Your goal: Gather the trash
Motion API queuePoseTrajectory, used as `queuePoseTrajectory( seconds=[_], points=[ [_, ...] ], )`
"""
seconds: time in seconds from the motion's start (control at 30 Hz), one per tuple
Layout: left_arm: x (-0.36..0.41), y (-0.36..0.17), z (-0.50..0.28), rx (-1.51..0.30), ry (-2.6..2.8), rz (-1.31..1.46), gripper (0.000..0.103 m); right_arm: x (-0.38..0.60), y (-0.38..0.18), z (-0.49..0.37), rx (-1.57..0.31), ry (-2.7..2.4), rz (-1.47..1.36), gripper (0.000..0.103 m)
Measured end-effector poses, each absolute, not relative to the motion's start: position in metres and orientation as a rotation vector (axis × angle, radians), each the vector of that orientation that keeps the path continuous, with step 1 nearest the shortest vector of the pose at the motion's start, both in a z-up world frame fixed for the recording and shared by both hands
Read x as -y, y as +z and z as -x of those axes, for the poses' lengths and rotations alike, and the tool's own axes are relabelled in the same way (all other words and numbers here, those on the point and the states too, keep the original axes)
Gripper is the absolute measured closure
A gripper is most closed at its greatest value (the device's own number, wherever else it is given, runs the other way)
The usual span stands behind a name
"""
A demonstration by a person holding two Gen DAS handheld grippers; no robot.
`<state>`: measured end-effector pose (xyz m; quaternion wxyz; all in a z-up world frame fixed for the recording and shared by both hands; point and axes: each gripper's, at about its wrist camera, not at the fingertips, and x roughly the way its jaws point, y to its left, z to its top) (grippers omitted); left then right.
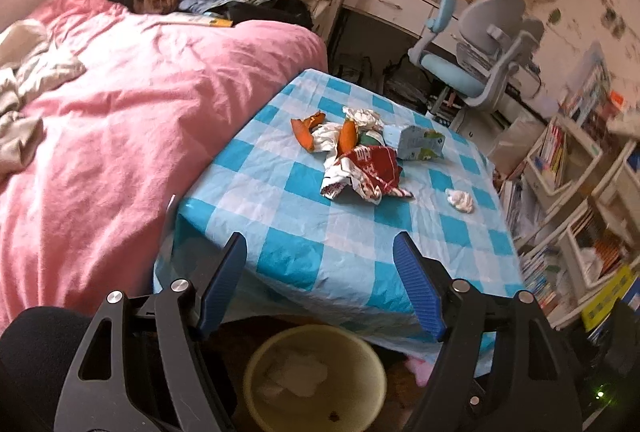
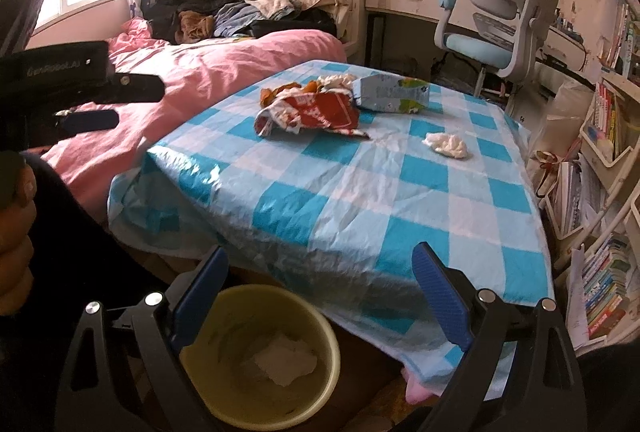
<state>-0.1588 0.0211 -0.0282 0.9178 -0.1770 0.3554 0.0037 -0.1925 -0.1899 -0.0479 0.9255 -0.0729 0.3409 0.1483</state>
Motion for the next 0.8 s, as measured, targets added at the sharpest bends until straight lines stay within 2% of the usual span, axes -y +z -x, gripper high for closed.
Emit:
queuePoseTrajectory(
  seconds=[0.37,0.57,0.8],
  points=[
    [-0.018,-0.033,0.089,-0.839,-0.011,0.4,0.031,0.214,-0.036,0.132,-0.713,0.251,0.128,0.014],
    [0.007,-0.04,0.035,-0.881,0.002,0.313,0.03,0.221,-0.043,0.102,-0.745,0.23,0.114,0.014],
    [0.025,-0.073,-0.025,-0.994,0.08,0.22,0.03,0.234,-0.051,0.065,-0.767,0.174,0.095,0.014]
  ],
)
